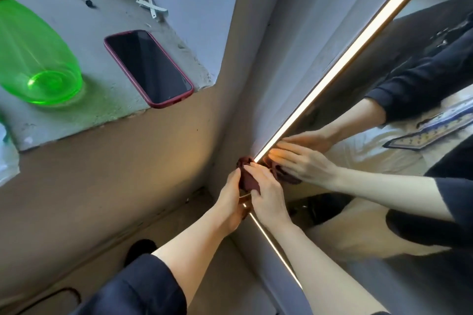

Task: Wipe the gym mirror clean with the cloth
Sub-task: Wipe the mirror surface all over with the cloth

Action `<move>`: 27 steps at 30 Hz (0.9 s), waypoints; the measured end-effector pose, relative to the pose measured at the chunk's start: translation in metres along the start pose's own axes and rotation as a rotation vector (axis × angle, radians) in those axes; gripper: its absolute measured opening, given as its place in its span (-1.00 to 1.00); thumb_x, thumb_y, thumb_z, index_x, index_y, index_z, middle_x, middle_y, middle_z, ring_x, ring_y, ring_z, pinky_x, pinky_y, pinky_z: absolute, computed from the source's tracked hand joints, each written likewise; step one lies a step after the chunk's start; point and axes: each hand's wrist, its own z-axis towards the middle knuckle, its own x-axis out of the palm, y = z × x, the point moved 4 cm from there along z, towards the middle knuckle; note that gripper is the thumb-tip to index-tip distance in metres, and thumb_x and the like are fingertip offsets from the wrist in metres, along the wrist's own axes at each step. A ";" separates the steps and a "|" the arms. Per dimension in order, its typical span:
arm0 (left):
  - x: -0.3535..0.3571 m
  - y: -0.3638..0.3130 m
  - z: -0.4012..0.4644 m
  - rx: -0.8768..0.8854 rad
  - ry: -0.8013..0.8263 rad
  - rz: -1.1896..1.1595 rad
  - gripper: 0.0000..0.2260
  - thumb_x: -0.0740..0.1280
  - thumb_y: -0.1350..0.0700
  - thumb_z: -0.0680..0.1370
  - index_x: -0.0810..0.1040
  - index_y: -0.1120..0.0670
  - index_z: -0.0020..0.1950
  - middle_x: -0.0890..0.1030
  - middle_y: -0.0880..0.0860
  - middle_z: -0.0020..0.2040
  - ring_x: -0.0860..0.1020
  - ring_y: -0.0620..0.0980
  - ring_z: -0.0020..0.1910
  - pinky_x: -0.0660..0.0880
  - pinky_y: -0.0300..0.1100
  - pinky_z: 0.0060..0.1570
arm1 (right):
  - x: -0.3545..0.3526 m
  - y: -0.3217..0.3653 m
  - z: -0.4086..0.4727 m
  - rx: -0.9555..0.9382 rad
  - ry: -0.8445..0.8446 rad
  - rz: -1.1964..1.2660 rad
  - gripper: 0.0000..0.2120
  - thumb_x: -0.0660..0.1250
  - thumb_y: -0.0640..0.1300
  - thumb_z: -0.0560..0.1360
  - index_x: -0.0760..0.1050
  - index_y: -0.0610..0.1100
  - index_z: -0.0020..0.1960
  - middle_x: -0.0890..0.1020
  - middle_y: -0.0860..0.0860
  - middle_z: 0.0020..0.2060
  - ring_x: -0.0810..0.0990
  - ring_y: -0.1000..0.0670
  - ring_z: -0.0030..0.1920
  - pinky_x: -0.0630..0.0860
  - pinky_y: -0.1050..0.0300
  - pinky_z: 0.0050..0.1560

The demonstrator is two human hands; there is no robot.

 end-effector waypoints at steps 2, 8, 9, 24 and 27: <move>-0.015 0.014 -0.003 -0.021 -0.010 -0.005 -0.75 0.14 -0.02 0.71 0.41 -0.05 0.37 0.56 0.09 0.27 0.57 0.03 0.20 0.61 -0.21 -0.10 | 0.014 -0.002 -0.018 0.036 0.126 0.158 -0.51 0.19 -0.11 0.65 0.25 0.01 0.57 0.36 0.06 0.51 0.33 0.09 0.48 0.24 0.19 0.51; -0.042 0.009 0.034 0.277 -0.217 0.236 -0.60 0.16 0.04 0.71 0.22 -0.17 0.53 0.38 -0.01 0.46 0.45 -0.03 0.36 0.45 -0.02 0.35 | 0.004 -0.003 -0.014 -0.229 -0.260 -0.182 -0.55 0.01 -0.04 0.69 0.57 -0.22 0.31 0.61 -0.15 0.26 0.59 -0.10 0.28 0.37 0.10 0.34; -0.035 0.002 0.043 0.344 -0.171 0.328 -0.56 0.18 0.04 0.70 0.17 -0.22 0.55 0.31 -0.04 0.51 0.38 -0.04 0.43 0.37 0.00 0.41 | 0.008 -0.006 -0.011 -0.280 -0.295 -0.217 -0.55 0.01 -0.05 0.70 0.58 -0.25 0.29 0.63 -0.18 0.22 0.62 -0.14 0.24 0.41 0.04 0.31; -0.114 0.095 0.182 0.307 -0.432 0.651 -0.46 0.14 0.35 0.65 0.19 0.04 0.60 0.34 0.18 0.45 0.41 0.10 0.39 0.33 -0.49 0.12 | 0.125 -0.109 0.017 -0.532 -0.110 -1.086 -0.63 0.06 -0.39 0.62 0.61 -0.32 0.21 0.58 -0.15 0.31 -0.04 -0.25 0.59 -0.14 -0.13 0.60; -0.105 0.117 0.198 0.102 -0.294 0.638 -0.43 0.11 0.33 0.66 0.10 -0.01 0.64 0.28 0.12 0.53 0.34 0.13 0.48 0.32 -0.12 0.38 | 0.121 -0.116 0.015 -0.391 0.043 -0.935 -0.62 0.32 -0.29 0.42 0.61 -0.35 0.21 0.61 -0.22 0.25 0.46 -0.21 0.41 0.30 -0.11 0.46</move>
